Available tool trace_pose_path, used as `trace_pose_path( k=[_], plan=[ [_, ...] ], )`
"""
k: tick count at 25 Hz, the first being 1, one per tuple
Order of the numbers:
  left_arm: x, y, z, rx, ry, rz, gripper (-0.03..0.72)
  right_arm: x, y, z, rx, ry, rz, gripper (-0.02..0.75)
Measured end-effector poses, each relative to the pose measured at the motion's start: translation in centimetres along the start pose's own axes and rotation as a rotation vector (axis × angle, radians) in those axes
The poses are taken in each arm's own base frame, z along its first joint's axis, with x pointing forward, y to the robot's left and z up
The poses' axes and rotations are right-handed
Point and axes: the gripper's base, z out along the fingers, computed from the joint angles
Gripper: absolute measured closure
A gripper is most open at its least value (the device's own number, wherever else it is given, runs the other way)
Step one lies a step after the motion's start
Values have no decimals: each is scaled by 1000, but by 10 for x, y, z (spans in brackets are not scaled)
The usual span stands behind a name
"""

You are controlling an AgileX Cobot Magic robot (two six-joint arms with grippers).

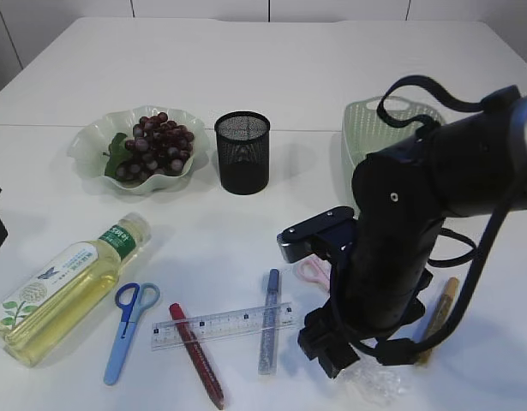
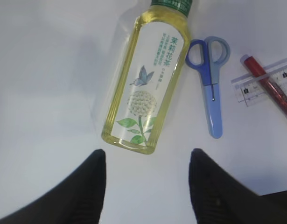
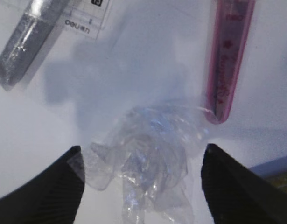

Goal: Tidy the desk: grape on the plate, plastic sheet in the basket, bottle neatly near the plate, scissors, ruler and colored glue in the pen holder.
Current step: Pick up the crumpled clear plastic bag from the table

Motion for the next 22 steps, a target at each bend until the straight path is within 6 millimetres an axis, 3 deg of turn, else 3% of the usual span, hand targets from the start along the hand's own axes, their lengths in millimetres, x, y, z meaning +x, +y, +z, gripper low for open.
trace_pose_path(
  k=[10, 19, 22],
  plan=[
    [-1, 0, 0, 0, -9, 0, 284, -3, -1, 15, 2, 19, -2, 173],
    [-1, -1, 0, 7, -11, -4, 285, -2, -1, 15, 2, 21, -4, 425],
    [-1, -1, 0, 15, -10, -9, 284, -2, -1, 15, 3, 28, -4, 477]
  ],
)
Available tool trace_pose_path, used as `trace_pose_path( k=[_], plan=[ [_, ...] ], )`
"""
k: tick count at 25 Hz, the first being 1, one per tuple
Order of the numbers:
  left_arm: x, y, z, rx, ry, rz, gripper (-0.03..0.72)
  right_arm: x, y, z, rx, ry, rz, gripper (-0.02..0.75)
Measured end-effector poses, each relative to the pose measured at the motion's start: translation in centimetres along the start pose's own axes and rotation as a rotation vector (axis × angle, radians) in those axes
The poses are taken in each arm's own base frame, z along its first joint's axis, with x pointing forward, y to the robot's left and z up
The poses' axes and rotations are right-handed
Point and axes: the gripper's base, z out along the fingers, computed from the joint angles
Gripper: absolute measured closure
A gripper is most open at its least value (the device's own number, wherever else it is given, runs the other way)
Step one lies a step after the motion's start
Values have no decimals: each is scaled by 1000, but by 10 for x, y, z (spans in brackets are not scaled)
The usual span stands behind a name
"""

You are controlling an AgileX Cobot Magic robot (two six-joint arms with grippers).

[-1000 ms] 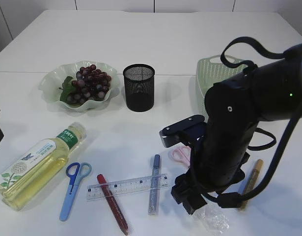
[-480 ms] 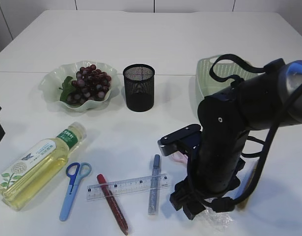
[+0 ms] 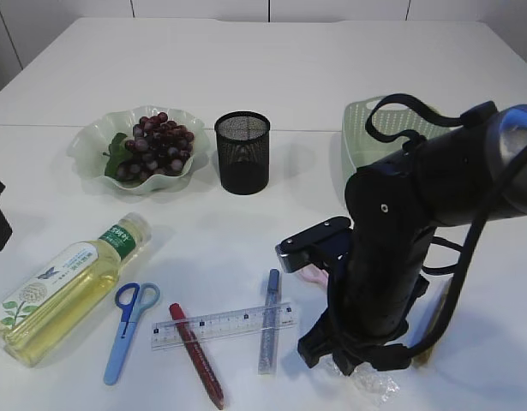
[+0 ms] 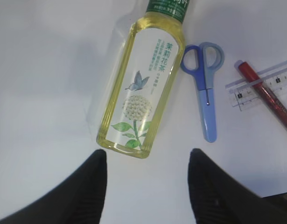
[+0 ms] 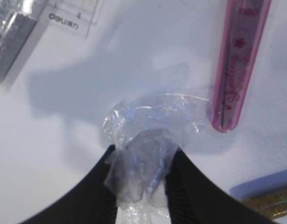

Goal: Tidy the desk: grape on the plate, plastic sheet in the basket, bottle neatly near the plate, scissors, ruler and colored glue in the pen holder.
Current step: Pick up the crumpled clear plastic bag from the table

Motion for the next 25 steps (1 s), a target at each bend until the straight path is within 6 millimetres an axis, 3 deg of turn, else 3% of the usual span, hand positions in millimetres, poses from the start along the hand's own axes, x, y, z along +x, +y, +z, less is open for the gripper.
trace_pose_path(
  k=[6, 15, 19, 25],
  plan=[
    [0, -1, 0, 10, 0, -6, 290, 3, 0, -12, 1, -5, -11, 493],
    [0, -1, 0, 11, -2, -7, 295, -4, -4, -86, 37, -189, -56, 498],
    [0, -1, 0, 11, -4, -7, 295, -25, -30, -127, 57, -337, 19, 498],
    [0, -1, 0, 11, -4, -7, 300, -49, -99, -181, 122, -537, 193, 498]
  ],
)
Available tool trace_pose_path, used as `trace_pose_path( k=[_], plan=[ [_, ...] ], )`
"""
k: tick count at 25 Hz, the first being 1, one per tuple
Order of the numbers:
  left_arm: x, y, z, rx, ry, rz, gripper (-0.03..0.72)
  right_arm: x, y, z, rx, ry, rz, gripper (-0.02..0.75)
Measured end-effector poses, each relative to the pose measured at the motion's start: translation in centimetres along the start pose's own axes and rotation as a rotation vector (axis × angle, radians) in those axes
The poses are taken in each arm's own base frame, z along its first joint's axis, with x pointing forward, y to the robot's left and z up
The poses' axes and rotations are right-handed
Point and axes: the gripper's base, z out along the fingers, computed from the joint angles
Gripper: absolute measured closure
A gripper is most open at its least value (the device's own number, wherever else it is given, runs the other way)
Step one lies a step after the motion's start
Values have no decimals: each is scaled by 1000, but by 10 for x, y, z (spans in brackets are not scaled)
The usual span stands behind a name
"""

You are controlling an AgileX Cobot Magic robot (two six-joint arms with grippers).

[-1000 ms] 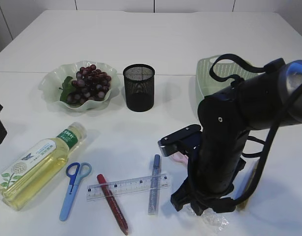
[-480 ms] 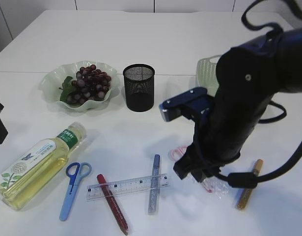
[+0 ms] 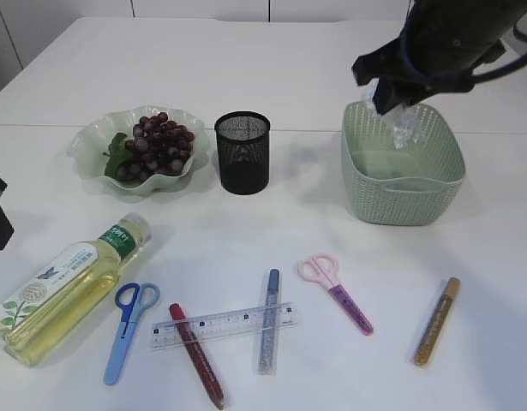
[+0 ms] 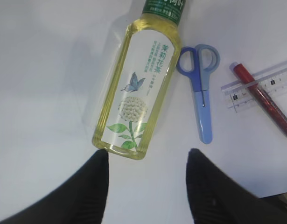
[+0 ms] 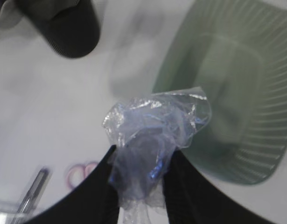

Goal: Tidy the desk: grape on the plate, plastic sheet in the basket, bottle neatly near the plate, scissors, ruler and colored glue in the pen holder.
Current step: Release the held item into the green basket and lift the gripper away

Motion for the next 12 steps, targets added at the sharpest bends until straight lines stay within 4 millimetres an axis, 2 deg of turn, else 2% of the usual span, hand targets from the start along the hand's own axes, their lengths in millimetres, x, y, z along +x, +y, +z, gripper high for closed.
trace_pose_path(
  k=[3, 6, 10, 12],
  plan=[
    [0, 0, 0, 0, 0, 0, 303, -21, -34, 4, 50, -55, 76, 498],
    [0, 0, 0, 1, 0, 0, 303, -32, -58, 20, 80, -67, 139, 498],
    [0, 0, 0, 2, 2, -1, 303, -38, -74, 51, 103, -50, 165, 486],
    [0, 0, 0, 2, 4, -1, 303, -38, -75, 65, 106, -29, 175, 423]
  ],
)
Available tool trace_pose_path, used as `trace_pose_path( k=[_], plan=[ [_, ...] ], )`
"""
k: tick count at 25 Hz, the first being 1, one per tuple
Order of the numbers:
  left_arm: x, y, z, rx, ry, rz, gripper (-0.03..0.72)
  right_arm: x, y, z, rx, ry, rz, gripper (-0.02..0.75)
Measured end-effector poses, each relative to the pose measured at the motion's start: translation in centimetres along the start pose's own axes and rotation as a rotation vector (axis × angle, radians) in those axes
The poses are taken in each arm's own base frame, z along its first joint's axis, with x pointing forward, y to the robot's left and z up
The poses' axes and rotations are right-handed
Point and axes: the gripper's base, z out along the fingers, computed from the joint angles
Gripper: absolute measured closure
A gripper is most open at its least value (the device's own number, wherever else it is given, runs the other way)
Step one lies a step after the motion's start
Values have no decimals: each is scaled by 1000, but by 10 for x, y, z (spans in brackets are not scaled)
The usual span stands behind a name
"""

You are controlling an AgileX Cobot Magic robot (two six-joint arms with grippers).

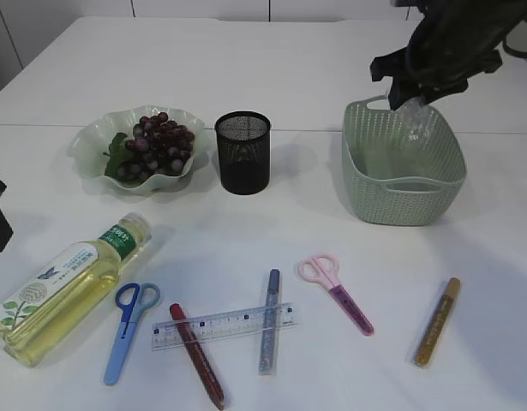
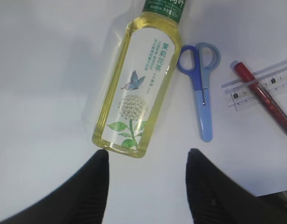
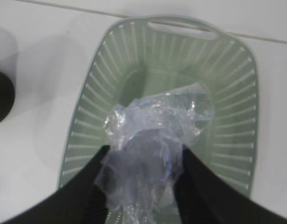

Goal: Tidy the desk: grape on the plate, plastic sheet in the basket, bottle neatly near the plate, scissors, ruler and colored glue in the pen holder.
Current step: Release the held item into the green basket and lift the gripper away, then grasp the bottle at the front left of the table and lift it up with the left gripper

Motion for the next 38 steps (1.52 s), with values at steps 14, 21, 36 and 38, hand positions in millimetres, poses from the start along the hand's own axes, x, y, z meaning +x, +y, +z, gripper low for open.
trace_pose_path(
  k=[14, 21, 36, 38],
  plan=[
    [-3, 1, 0, -7, -32, 5, 307, 2, -1, -20, 11, 171, 26, 153],
    [-5, 5, 0, -57, -55, 40, 309, 18, 4, -66, 4, 208, 10, 216],
    [-20, 6, 26, -65, -67, 286, 304, 136, 0, -126, -9, 320, 3, 218],
    [-22, 6, 40, -53, -20, 308, 287, 144, -1, -134, -10, 305, 0, 218]
  ],
)
